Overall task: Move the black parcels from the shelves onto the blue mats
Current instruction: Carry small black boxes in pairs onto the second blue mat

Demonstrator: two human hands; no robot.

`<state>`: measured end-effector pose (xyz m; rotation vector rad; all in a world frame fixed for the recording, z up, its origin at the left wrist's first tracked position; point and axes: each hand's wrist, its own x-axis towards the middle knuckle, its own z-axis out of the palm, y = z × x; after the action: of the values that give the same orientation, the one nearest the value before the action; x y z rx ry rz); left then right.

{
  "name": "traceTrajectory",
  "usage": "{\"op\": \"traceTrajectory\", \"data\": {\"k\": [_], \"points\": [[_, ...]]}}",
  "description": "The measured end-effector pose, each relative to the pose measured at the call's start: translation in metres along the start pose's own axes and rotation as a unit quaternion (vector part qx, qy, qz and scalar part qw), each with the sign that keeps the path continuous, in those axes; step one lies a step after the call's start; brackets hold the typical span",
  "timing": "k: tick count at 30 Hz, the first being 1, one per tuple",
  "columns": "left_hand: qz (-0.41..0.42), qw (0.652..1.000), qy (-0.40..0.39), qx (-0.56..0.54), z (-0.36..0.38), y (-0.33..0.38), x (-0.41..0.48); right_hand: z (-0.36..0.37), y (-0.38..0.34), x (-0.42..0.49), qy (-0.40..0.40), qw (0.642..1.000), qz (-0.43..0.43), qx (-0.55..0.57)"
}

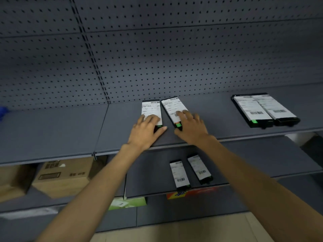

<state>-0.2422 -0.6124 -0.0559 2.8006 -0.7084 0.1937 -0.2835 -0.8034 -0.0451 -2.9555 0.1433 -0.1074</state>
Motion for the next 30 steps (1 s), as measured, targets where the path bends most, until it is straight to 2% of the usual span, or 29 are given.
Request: {"op": "traceTrajectory", "data": {"k": [4, 9, 13, 17, 24, 30], "points": [[-0.106, 0.994, 0.017, 0.016, 0.002, 0.011, -0.002, -0.002, 0.011, 0.011, -0.01, 0.999, 0.019, 0.03], [-0.253, 0.966, 0.034, -0.039, 0.006, 0.021, -0.001, -0.005, 0.017, 0.033, -0.03, 0.996, -0.011, 0.089], [-0.305, 0.947, 0.065, -0.073, 0.003, 0.024, -0.002, -0.009, 0.021, 0.048, -0.033, 0.992, -0.043, 0.114], [-0.343, 0.931, 0.112, -0.063, -0.016, 0.019, -0.007, -0.017, 0.007, 0.06, -0.019, 0.989, -0.086, 0.116], [-0.407, 0.888, 0.211, -0.031, -0.061, -0.02, -0.061, -0.031, -0.077, 0.066, 0.023, 0.967, -0.22, 0.126], [-0.486, 0.832, 0.269, -0.003, -0.101, -0.067, -0.15, -0.029, -0.183, 0.037, 0.021, 0.934, -0.326, 0.145]]}}
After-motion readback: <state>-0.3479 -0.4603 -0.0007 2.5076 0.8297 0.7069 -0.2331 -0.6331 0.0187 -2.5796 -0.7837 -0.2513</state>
